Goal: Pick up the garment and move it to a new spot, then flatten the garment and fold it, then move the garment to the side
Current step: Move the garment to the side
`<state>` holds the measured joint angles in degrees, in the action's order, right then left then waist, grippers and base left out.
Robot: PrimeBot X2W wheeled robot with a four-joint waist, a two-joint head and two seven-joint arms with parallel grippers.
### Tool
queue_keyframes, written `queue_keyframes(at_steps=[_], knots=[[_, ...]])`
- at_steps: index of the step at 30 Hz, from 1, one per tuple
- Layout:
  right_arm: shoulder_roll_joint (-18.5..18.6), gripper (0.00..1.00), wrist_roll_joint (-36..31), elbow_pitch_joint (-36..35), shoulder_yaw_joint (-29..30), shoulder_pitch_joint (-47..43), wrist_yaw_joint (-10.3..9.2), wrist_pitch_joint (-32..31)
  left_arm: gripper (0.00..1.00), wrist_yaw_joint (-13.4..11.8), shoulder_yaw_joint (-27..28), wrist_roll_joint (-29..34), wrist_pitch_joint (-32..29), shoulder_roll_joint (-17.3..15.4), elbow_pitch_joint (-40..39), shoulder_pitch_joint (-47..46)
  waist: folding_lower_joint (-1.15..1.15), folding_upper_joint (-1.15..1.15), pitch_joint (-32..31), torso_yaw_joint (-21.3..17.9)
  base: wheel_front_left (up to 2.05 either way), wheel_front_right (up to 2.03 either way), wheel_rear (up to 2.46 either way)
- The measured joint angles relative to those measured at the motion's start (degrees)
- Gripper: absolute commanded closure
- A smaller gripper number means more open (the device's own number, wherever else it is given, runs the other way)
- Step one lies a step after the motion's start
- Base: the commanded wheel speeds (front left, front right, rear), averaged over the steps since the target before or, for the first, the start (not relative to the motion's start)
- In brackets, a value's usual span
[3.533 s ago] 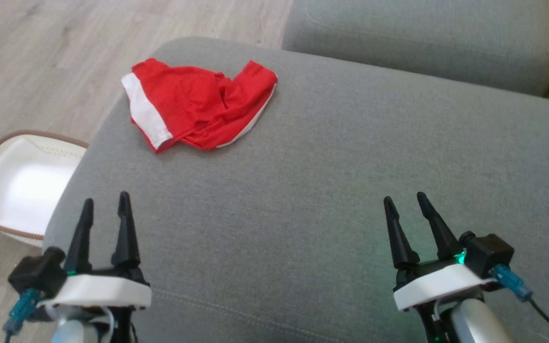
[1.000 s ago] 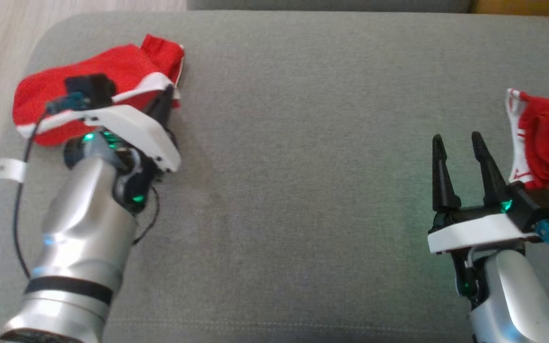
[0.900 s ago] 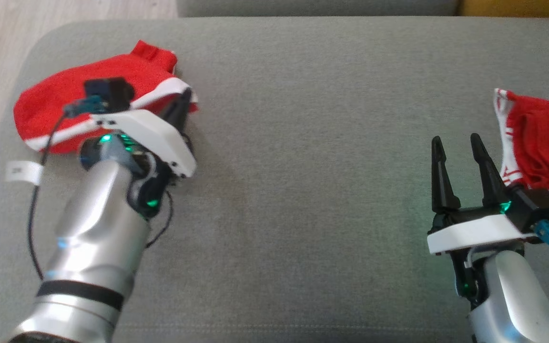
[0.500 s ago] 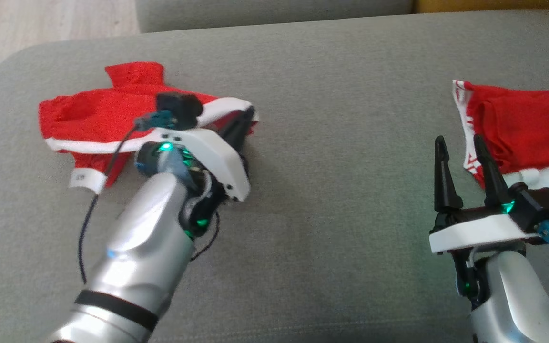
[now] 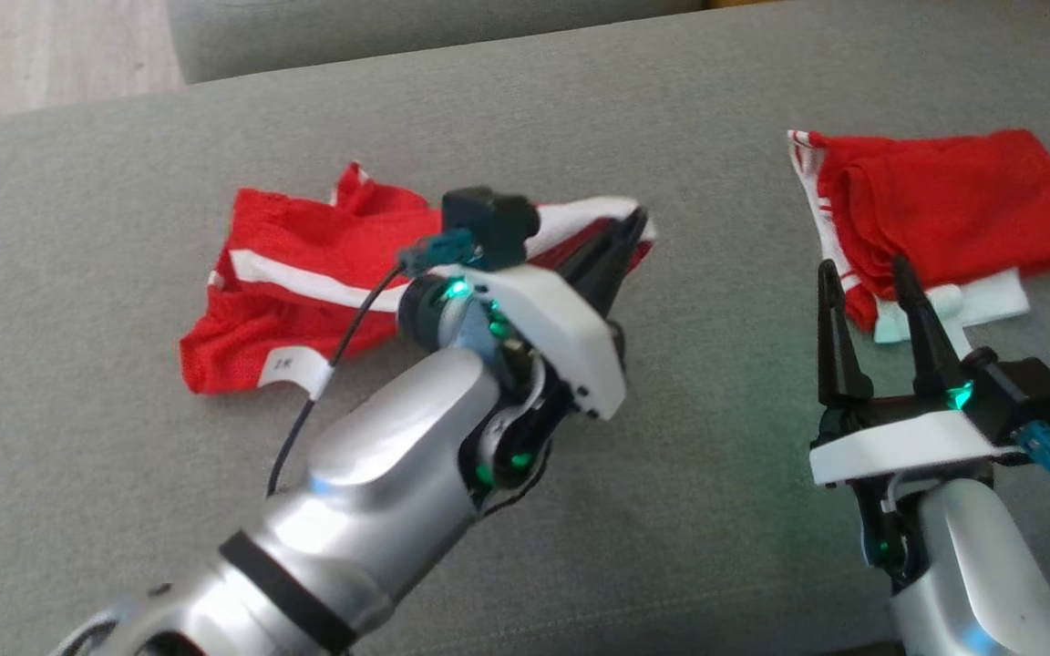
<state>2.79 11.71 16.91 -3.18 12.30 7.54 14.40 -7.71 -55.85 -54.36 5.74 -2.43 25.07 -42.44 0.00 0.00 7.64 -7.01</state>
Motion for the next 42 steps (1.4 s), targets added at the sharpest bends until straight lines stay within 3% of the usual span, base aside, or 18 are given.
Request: queue_keyframes(at_steps=[8,13,14,15,19,23,28,31,35,42], knots=[[0.0,0.00,1.0,0.0,-1.3,0.0,0.00,0.0,1.00,-6.2,-7.0,-8.4,7.0,0.0,-2.0,-7.5,0.00,0.00,0.5,-3.2,0.00,0.00,0.00],[0.0,0.00,1.0,0.0,-1.4,0.1,0.00,0.1,0.98,-7.5,-11.5,-10.6,8.1,0.0,-2.5,-8.7,0.00,0.00,0.9,-4.3,0.00,0.00,0.00],[0.0,0.00,1.0,0.0,-1.3,0.1,0.00,0.1,0.57,-7.8,-13.0,-11.0,8.1,0.0,-2.3,-8.7,0.00,0.00,1.1,-4.4,0.00,0.00,0.00],[0.0,0.00,1.0,0.0,-1.0,0.1,0.00,0.1,0.00,-8.0,-14.5,-11.3,8.1,0.0,-1.8,-8.7,0.00,0.00,1.2,-4.4,0.00,0.00,0.00],[0.0,0.00,0.8,0.0,0.9,0.1,0.00,0.1,0.00,-7.5,-18.1,-11.3,8.4,0.0,0.3,-8.0,0.00,0.00,1.5,-4.2,0.00,0.00,0.00],[0.0,0.00,0.6,-0.5,3.5,0.3,0.00,0.1,0.00,-5.9,-18.9,-10.6,8.4,-0.1,1.5,-6.5,0.00,0.00,1.5,-3.3,0.00,0.00,0.00],[0.0,0.00,-0.8,-0.6,5.9,0.3,0.00,0.2,0.00,-5.9,-18.6,-10.3,8.5,-0.2,3.3,-5.2,0.00,0.00,0.6,-1.5,0.00,0.00,0.00],[0.0,0.00,-1.3,-0.8,8.3,0.3,0.00,0.2,0.00,-6.0,-14.5,-9.9,8.5,-0.1,4.5,-5.3,0.00,0.00,-0.5,-0.2,0.00,0.00,0.00],[-0.1,0.00,-2.3,-0.9,9.8,-0.1,0.00,0.2,0.00,-5.9,-6.2,-4.2,8.5,-1.1,4.6,-5.1,0.00,0.00,-2.2,1.8,0.00,0.00,0.00],[-0.1,0.00,-3.4,-1.2,8.6,-2.8,0.00,0.2,0.00,-4.8,5.1,4.4,8.5,-8.7,-0.8,3.8,0.00,0.00,-5.3,5.4,0.00,0.00,0.00]])
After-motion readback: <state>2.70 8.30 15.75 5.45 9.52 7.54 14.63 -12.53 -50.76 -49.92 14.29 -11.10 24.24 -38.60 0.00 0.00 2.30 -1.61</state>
